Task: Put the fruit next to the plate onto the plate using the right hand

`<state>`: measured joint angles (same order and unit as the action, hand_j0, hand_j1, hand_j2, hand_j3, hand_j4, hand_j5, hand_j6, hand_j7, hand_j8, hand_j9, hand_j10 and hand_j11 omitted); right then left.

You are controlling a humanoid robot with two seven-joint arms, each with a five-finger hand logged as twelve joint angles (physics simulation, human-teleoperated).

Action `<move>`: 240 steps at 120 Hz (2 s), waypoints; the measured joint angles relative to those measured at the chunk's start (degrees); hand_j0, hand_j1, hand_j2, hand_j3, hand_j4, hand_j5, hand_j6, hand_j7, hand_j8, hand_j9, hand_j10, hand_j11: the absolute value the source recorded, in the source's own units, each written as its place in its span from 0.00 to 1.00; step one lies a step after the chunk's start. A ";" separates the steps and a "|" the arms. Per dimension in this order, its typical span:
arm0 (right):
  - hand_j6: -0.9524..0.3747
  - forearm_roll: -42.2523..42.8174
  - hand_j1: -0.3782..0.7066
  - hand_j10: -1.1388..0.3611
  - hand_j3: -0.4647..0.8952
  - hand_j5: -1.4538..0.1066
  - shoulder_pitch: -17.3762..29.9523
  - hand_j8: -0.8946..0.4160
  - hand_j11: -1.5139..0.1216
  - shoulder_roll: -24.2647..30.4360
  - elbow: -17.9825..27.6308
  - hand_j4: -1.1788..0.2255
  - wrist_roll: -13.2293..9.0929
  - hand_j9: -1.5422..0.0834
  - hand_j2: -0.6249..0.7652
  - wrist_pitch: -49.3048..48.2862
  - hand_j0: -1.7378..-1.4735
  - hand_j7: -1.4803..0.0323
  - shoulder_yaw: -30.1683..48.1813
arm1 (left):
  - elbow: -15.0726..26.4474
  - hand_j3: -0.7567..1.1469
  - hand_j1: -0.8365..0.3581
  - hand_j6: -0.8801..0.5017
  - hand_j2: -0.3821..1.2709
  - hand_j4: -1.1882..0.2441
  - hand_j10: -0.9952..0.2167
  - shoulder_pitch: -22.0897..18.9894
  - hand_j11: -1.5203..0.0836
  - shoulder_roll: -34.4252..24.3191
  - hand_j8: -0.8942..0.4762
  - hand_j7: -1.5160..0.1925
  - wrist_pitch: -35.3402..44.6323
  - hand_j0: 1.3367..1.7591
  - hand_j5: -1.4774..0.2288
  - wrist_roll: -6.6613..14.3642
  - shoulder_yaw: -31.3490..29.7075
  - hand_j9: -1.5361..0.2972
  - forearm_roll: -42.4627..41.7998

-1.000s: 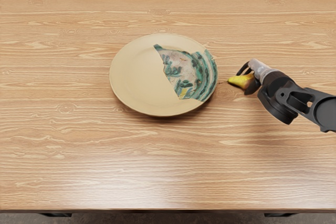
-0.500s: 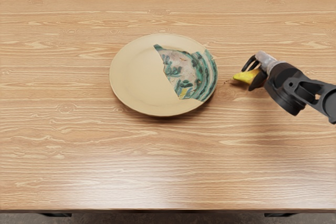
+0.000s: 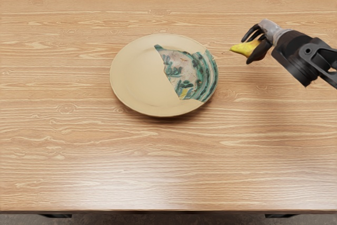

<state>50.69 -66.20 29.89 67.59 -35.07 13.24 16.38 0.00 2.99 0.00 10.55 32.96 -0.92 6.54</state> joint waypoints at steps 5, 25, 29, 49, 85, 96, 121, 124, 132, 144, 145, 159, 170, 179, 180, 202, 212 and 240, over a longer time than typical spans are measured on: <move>0.32 -0.30 0.53 0.42 0.34 0.31 -0.46 0.35 0.33 -0.17 0.91 0.34 0.00 0.35 0.60 -0.19 0.32 0.36 0.57 | 0.00 0.40 0.99 0.64 0.23 0.83 0.82 0.00 0.95 0.00 0.66 0.89 0.00 0.76 0.87 0.00 0.00 0.84 0.00; 0.32 -1.07 0.54 0.43 0.34 0.30 -1.70 0.36 0.32 -2.96 2.64 0.34 0.01 0.35 0.62 -0.52 0.31 0.35 1.51 | 0.00 0.40 0.99 0.64 0.23 0.83 0.82 0.00 0.95 0.00 0.66 0.89 0.00 0.76 0.87 0.00 0.00 0.84 0.00; 0.32 -1.13 0.55 0.43 0.34 0.30 -1.83 0.37 0.32 -3.80 2.76 0.34 0.01 0.35 0.62 -0.54 0.31 0.35 1.56 | 0.00 0.40 0.99 0.64 0.23 0.83 0.82 0.00 0.95 0.00 0.66 0.89 0.00 0.76 0.87 0.00 0.00 0.84 0.00; 0.33 -1.37 0.57 0.44 0.34 0.29 -2.13 0.38 0.32 -7.94 3.03 0.34 0.04 0.35 0.67 -0.58 0.31 0.35 1.66 | 0.00 0.40 0.99 0.64 0.23 0.83 0.82 0.00 0.95 0.00 0.66 0.89 0.00 0.76 0.87 0.00 0.00 0.84 0.00; 0.33 -1.30 0.56 0.43 0.34 0.39 -1.67 0.35 0.42 -12.82 2.99 0.41 0.06 0.44 0.65 -0.38 0.30 0.44 1.62 | 0.00 0.40 0.99 0.64 0.23 0.83 0.82 0.00 0.95 0.00 0.66 0.89 0.00 0.76 0.87 0.00 0.00 0.84 0.00; 0.46 -1.12 0.38 0.54 0.34 0.58 -1.74 0.47 0.59 -13.51 2.99 0.56 0.07 0.62 0.58 -0.36 0.30 0.63 1.64 | 0.00 0.40 0.99 0.64 0.23 0.83 0.82 0.00 0.95 0.00 0.66 0.89 0.00 0.76 0.87 0.00 0.00 0.84 0.00; 0.62 -6.03 0.15 0.68 0.34 0.80 -0.81 0.60 0.81 -12.14 3.49 0.74 0.07 0.83 0.50 -7.73 0.30 0.85 7.22 | 0.00 0.40 0.99 0.64 0.23 0.83 0.82 0.00 0.95 0.00 0.66 0.89 0.00 0.76 0.87 0.00 0.00 0.84 0.00; 0.63 -7.02 0.14 0.69 0.34 0.82 -0.10 0.61 0.82 -11.91 3.89 0.75 0.07 0.84 0.49 -9.98 0.30 0.87 9.12 | 0.00 0.40 0.99 0.64 0.23 0.83 0.82 0.00 0.95 0.00 0.66 0.89 0.00 0.76 0.87 0.00 0.00 0.84 0.00; 0.66 -10.09 0.11 0.71 0.34 0.85 3.16 0.63 0.85 -11.57 5.24 0.77 0.07 0.87 0.48 -17.53 0.30 0.90 15.64 | 0.00 0.40 0.99 0.64 0.23 0.83 0.82 0.00 0.95 0.00 0.66 0.89 0.00 0.76 0.87 0.00 0.00 0.84 0.00; 0.68 -15.88 0.08 0.73 0.34 0.88 8.44 0.65 0.88 -11.27 7.22 0.80 0.07 0.90 0.47 -30.27 0.30 0.93 25.39 | 0.00 0.40 0.99 0.64 0.23 0.83 0.82 0.00 0.95 0.00 0.66 0.89 0.00 0.76 0.87 0.00 0.00 0.84 0.00; 0.68 -16.34 0.07 0.73 0.34 0.88 8.78 0.65 0.88 -11.25 7.32 0.80 0.07 0.90 0.47 -31.28 0.30 0.93 26.05 | 0.00 0.40 0.99 0.64 0.23 0.83 0.82 0.00 0.95 0.00 0.66 0.89 0.00 0.76 0.87 0.00 0.00 0.84 0.00; 0.70 -23.78 0.05 0.74 0.34 0.90 13.03 0.67 0.90 -10.50 8.13 0.82 0.07 0.92 0.46 -42.37 0.30 0.95 33.76 | 0.00 0.40 0.99 0.64 0.23 0.83 0.82 0.00 0.95 0.00 0.66 0.89 0.00 0.76 0.87 0.00 0.00 0.84 0.00; 0.70 -31.64 0.04 0.75 0.34 0.91 16.28 0.67 0.91 -8.57 8.32 0.83 0.07 0.93 0.46 -45.81 0.30 0.96 36.97 | 0.00 0.40 0.99 0.64 0.23 0.83 0.82 0.00 0.95 0.00 0.66 0.89 0.00 0.76 0.87 0.00 0.00 0.84 0.00; 0.71 -38.25 0.04 0.75 0.34 0.92 19.72 0.67 0.91 -6.12 8.34 0.83 0.07 0.94 0.45 -47.06 0.30 0.97 38.14 | 0.00 0.40 0.99 0.64 0.23 0.83 0.82 0.00 0.95 0.00 0.66 0.89 0.00 0.76 0.87 0.00 -0.07 0.84 0.00; 0.71 -38.98 0.04 0.75 0.34 0.92 20.14 0.68 0.91 -5.80 8.34 0.83 0.07 0.94 0.45 -47.15 0.30 0.97 38.23 | 0.00 0.40 0.99 0.64 0.23 0.83 0.82 0.00 0.95 0.00 0.66 0.89 0.00 0.76 0.87 0.00 -0.06 0.84 0.00; 0.71 -50.06 0.03 0.76 0.34 0.93 28.67 0.68 0.92 0.98 8.11 0.84 0.07 0.94 0.45 -48.06 0.30 0.97 39.61 | 0.00 0.40 0.99 0.64 0.23 0.83 0.82 0.08 0.95 0.00 0.66 0.89 0.00 0.76 0.87 0.00 -0.03 0.84 0.00; 0.72 -53.50 0.03 0.76 0.34 0.93 31.79 0.68 0.92 4.25 7.64 0.84 0.07 0.95 0.45 -48.16 0.30 0.98 41.27 | 0.00 0.40 0.99 0.64 0.23 0.83 0.82 0.16 0.95 0.00 0.66 0.89 0.00 0.76 0.87 0.00 0.00 0.84 0.00; 0.72 -61.90 0.03 0.76 0.34 0.93 34.61 0.68 0.92 13.49 4.80 0.84 0.07 0.95 0.45 -48.25 0.30 0.98 42.76 | 0.00 0.40 0.99 0.64 0.23 0.83 0.82 1.41 0.95 0.00 0.66 0.89 0.00 0.76 0.87 0.04 0.08 0.84 0.00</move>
<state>-11.22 -31.59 43.37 72.39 -35.00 -35.01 59.15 0.00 4.39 0.00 10.55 32.99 -0.85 6.54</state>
